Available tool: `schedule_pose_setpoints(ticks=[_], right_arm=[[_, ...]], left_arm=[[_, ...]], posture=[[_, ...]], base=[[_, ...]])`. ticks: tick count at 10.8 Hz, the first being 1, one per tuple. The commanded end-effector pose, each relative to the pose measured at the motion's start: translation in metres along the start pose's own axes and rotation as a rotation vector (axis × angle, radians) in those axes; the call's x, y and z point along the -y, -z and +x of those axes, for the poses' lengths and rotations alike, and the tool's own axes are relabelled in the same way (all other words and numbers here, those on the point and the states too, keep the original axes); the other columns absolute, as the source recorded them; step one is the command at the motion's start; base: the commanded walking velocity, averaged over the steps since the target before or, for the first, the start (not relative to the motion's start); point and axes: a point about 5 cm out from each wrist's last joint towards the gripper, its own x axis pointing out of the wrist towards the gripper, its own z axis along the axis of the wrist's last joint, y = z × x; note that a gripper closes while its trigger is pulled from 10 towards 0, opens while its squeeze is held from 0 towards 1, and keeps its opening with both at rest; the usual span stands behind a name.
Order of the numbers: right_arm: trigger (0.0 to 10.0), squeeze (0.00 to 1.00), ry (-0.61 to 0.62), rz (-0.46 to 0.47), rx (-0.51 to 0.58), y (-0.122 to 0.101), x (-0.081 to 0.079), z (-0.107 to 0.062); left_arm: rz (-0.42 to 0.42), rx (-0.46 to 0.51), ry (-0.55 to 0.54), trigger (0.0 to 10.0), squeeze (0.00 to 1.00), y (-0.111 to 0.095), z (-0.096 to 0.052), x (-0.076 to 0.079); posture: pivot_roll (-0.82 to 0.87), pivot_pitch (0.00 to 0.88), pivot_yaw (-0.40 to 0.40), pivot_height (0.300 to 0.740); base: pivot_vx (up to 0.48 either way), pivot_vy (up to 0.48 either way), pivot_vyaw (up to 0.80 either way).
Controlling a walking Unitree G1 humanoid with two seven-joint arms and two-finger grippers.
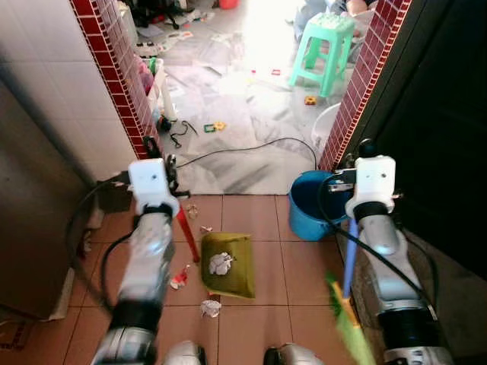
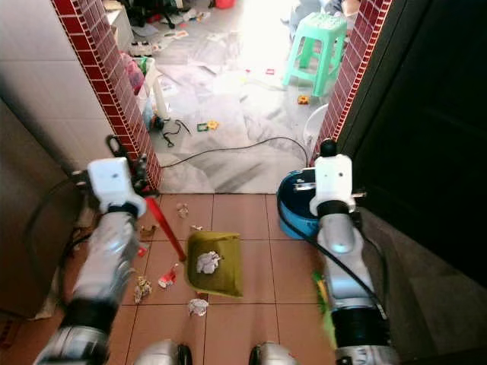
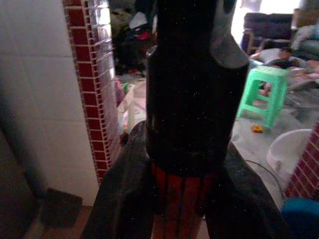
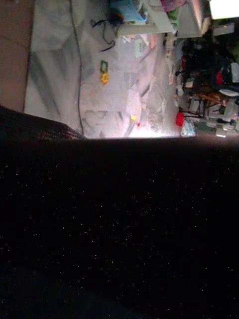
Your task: Sweep floor
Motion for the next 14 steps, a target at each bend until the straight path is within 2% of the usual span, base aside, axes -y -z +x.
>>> schedule_pose_setpoints(ticks=[1, 4, 6, 8, 11, 13, 14], right_arm=[[10.0, 0.0, 0.005, 0.012, 0.048, -0.008, -0.002, 0.003], [10.0, 0.0, 0.054, 0.05, -0.005, -0.001, 0.003, 0.008], [10.0, 0.0, 0.077, 0.053, -0.008, 0.0, 0.01, 0.007], [10.0, 0.0, 0.077, 0.047, -0.01, 0.002, 0.012, 0.006], [10.0, 0.0, 0.066, 0.053, -0.015, 0.002, 0.009, 0.005], [10.0, 0.0, 0.077, 0.067, -0.047, 0.008, 0.01, 0.004], [10.0, 0.0, 0.07, 0.065, -0.037, 0.006, 0.01, 0.005]], left_arm=[[-0.008, 0.036, 0.024, 10.0, 0.0, -0.013, 0.0, 0.001], [-0.047, -0.01, 0.012, 10.0, 0.0, -0.019, -0.008, -0.008], [-0.057, -0.016, 0.024, 10.0, 0.0, -0.025, -0.009, -0.005], [-0.064, -0.016, 0.026, 10.0, 0.0, -0.031, -0.008, -0.005], [-0.076, -0.019, -0.012, 10.0, 0.0, -0.038, -0.007, -0.014], [-0.083, 0.007, -0.018, 10.0, 0.0, -0.047, -0.005, -0.017], [-0.092, 0.008, -0.019, 10.0, 0.0, -0.049, -0.005, -0.018]], posture=[[-0.08, 0.0, 0.04, 0.74], [-0.07, 0.0, 0.037, 0.74], [-0.08, 0.0, 0.037, 0.74], [-0.08, 0.003, 0.031, 0.74], [-0.08, 0.009, 0.026, 0.74], [-0.08, 0.013, 0.023, 0.74], [-0.08, 0.014, 0.022, 0.74]], base=[[0.0, 0.0, 0.0], [0.0, 0.0, -0.72], [0.0, 0.0, -0.8], [0.0, 0.0, 0.0], [0.0, 0.0, 0.0], [0.0, -0.144, -0.8], [0.0, -0.401, 0.0]])
